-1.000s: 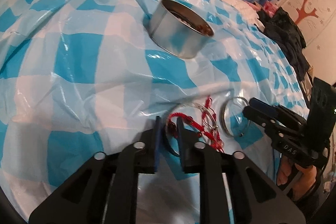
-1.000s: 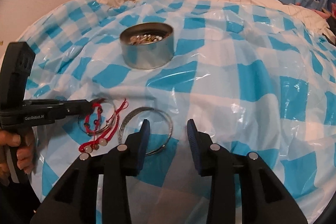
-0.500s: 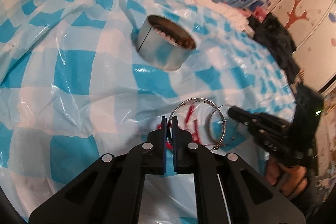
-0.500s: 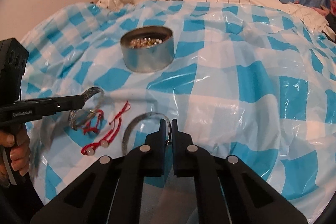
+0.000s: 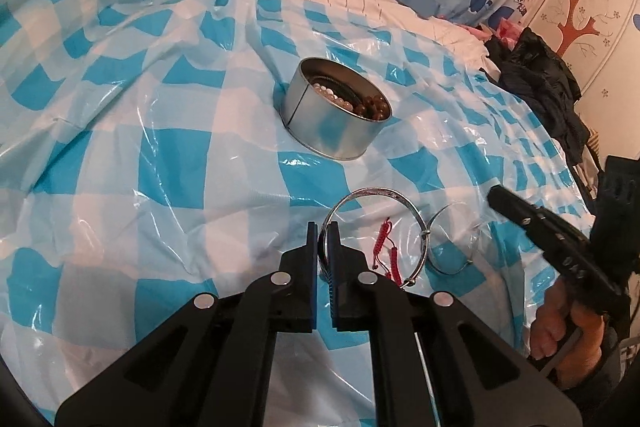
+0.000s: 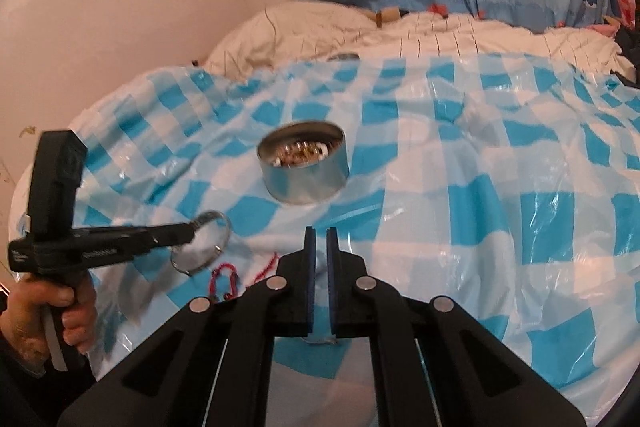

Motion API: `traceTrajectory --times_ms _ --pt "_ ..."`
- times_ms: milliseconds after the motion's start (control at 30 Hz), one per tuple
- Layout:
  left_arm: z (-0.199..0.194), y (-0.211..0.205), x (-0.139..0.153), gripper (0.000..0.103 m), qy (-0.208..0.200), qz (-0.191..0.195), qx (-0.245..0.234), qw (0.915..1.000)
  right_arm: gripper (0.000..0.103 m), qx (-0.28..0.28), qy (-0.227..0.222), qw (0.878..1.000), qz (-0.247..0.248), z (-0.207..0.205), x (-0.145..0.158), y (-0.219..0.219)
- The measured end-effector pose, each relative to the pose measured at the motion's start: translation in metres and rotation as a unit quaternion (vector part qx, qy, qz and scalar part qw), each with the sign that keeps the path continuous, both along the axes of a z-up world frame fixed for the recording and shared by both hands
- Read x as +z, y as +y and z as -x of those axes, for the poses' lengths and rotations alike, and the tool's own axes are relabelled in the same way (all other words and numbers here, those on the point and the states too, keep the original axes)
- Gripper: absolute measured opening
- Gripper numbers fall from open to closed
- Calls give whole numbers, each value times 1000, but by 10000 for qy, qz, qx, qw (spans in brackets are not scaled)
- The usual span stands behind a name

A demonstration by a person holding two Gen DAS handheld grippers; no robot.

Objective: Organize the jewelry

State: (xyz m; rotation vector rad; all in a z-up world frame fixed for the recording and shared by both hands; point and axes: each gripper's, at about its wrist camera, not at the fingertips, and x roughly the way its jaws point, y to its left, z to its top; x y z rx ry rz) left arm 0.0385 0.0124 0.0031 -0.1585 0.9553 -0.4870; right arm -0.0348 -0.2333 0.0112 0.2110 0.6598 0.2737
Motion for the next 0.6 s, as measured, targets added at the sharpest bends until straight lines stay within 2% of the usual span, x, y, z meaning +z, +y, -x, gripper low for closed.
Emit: traceTrajectory --times_ms 133,233,267,300,333,433,533,567,600 --pt "-1 0 -1 4 10 -21 29 10000 6 -51 161 9998 60 -1 -1 0" --pt "-2 -1 -2 5 24 -30 32 10000 7 -125 546 9982 192 -8 -10 -1" --pt "-2 -1 -2 5 29 -28 31 10000 23 -126 621 9978 198 -9 -12 -1" --pt "-2 -1 -2 5 28 -29 32 10000 44 -190 636 9976 199 -8 -13 -1" --pt "-2 -1 -2 5 25 -33 30 10000 47 -257 625 9974 231 -7 -15 -2" --pt "-2 -1 -3 5 39 -33 24 10000 47 -298 862 9947 479 -12 -25 -1" --pt "-2 -3 -4 5 50 -34 5 10000 40 -261 1234 9890 778 -20 -42 4" --pt "-2 -3 -5 5 49 -33 0 10000 35 -207 1219 9880 928 -21 -43 8" --pt "-2 -4 -5 5 51 -33 -3 10000 21 -172 1234 9874 977 -21 -44 9"
